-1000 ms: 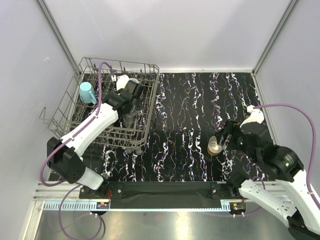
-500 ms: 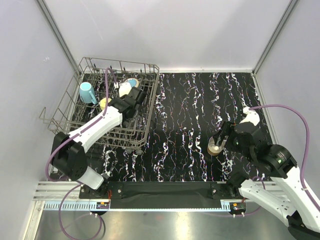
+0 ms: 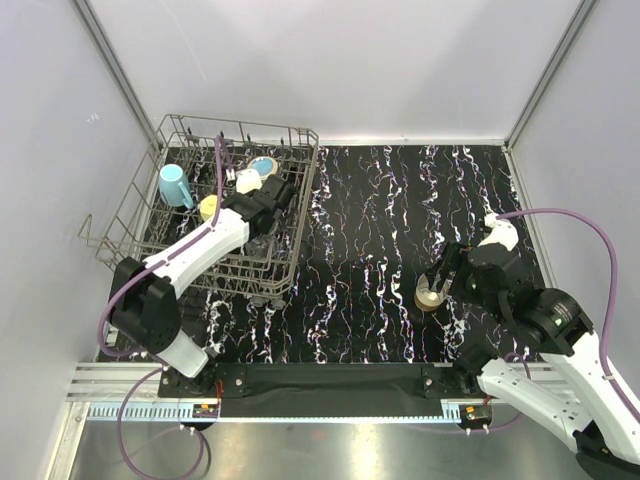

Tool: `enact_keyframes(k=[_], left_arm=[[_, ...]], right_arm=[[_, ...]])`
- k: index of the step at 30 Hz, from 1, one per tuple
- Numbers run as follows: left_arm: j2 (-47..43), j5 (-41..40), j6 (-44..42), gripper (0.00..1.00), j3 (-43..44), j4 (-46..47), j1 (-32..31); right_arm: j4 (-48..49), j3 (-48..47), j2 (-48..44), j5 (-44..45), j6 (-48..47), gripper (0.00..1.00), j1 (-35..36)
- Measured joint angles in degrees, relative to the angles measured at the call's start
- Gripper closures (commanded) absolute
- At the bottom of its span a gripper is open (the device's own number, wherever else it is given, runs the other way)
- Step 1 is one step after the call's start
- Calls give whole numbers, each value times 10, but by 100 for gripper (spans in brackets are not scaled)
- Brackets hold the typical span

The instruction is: Load the cups into the dish rack

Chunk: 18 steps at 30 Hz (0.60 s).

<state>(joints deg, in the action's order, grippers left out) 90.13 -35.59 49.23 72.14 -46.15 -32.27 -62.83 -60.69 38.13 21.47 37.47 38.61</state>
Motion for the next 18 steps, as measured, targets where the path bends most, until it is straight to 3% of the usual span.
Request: enact_keyframes(k=[7, 18], left_arm=[[-25, -15, 2, 100, 39, -51, 0], [-28, -25, -11, 100, 92, -56, 7]], right_arm=[[3, 0, 8, -1, -9, 18, 0], [18, 0, 24, -1, -22, 18, 0]])
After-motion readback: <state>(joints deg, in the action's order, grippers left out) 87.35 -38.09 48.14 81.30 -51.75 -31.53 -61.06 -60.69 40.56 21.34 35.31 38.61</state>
